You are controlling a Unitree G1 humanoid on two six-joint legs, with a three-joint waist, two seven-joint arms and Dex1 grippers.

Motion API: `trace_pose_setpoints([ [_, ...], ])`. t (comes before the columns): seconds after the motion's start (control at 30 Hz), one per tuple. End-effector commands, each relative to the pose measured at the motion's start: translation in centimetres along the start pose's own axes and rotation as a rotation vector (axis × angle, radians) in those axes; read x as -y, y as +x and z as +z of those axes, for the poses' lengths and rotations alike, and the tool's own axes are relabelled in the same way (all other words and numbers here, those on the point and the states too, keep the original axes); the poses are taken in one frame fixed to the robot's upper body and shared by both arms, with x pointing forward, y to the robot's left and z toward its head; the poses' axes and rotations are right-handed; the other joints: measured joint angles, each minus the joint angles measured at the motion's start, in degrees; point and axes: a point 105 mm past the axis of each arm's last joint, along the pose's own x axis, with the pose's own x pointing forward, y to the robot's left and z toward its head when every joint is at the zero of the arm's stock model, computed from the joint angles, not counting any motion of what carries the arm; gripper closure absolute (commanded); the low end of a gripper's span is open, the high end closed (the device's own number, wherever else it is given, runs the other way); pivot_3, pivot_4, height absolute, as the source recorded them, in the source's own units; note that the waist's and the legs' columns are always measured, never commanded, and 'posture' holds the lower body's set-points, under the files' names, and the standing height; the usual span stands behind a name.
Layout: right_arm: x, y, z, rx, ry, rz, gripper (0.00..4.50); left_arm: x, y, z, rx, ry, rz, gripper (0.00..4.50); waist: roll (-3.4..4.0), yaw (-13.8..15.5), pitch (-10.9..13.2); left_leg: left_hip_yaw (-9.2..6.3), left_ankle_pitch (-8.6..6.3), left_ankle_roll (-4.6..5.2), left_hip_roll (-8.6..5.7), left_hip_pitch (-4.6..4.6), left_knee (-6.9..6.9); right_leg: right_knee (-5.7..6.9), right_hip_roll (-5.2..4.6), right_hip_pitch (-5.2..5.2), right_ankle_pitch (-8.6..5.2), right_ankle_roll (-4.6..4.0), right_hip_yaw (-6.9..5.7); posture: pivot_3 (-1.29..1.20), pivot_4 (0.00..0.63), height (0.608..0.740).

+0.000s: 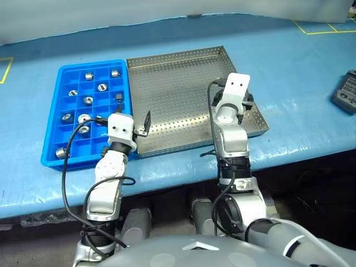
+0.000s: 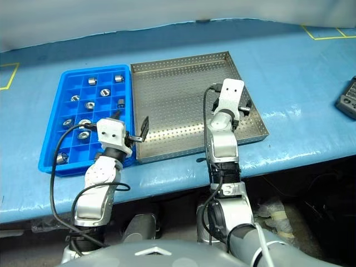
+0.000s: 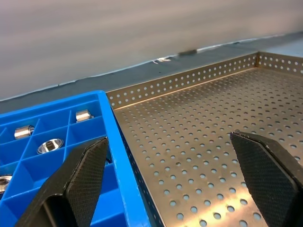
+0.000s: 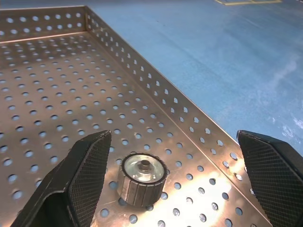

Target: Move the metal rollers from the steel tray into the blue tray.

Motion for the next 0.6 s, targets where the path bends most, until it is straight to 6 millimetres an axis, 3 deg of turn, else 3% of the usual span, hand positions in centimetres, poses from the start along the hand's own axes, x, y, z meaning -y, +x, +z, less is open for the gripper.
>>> trace_pose_setpoints([
  [0.03, -1.0, 0.2, 1.6, 0.021, 0.082, -0.028, 0.02, 1.7, -0.8, 1.5, 0.053, -0.017, -0.112, 0.0, 0.0, 0.1, 0.0, 0.0, 0.0, 0.0, 0.0, 0.0, -0.01, 0.01, 0.0, 0.0, 0.01, -0.01, 0.0, -0.01, 0.15, 0.74],
  [0.37, -2.7, 1.1, -0.3, -0.073, 0.115, 0.042, 0.02, 2.3, -1.6, 1.4, 0.031, -0.027, -0.142, 0.0, 0.01, 1.5, 0.0, 0.0, 0.01, 0.03, 0.0, 0.0, -0.03, 0.01, 0.01, -0.01, 0.01, -0.03, 0.02, 0.05, 0.15, 0.74],
  [0.5, -2.4, 1.4, -1.1, -0.096, 0.112, 0.015, 0.88, 2.4, -1.9, 1.4, 0.019, -0.03, -0.155, 0.0, 0.01, 2.2, 0.0, 0.0, 0.01, 0.03, 0.0, 0.01, -0.05, 0.0, 0.01, -0.01, 0.01, -0.04, 0.02, 0.07, 0.15, 0.74],
  [0.6, -2.3, 1.5, -1.2, -0.091, 0.1, 0.003, 1.92, 2.9, -2.2, 1.3, 0.009, -0.042, -0.194, 0.0, 0.01, 2.2, 0.0, 0.0, 0.01, 0.03, 0.0, 0.01, -0.04, 0.0, 0.01, -0.01, 0.01, -0.03, 0.02, 0.07, 0.15, 0.74],
])
